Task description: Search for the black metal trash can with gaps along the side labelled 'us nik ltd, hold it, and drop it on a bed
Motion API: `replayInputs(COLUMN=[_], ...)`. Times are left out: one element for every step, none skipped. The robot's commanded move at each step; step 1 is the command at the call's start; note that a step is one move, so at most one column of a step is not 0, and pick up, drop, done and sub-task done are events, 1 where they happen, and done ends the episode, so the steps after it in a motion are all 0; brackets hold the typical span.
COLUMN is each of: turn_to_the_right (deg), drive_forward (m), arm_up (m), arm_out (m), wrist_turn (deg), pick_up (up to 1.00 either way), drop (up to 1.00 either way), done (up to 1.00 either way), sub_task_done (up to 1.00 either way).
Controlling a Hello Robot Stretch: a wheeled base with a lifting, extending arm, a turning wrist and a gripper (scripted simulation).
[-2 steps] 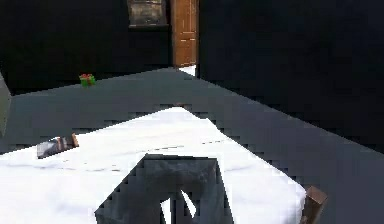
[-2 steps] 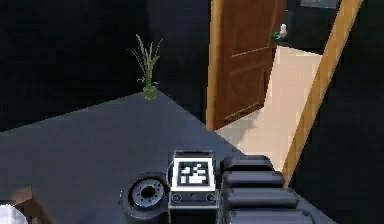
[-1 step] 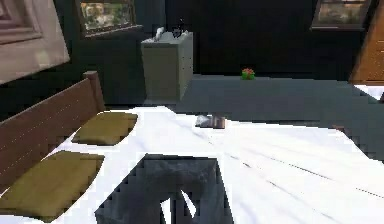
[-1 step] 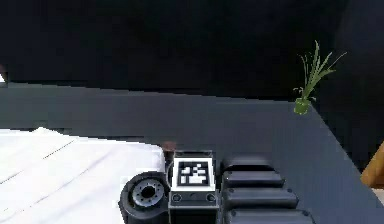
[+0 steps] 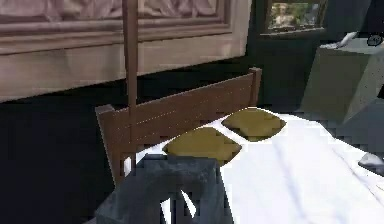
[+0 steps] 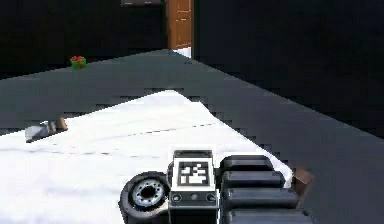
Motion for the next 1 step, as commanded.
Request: replayInputs(turn_to_the_right=[-39.0], drive_forward=[0.0], arm_up=[0.0], arm_out=[0.0], wrist_turn=[0.0], pick_up=[0.0], drop=[0.0], done=[0.0], sub_task_done=[0.0])
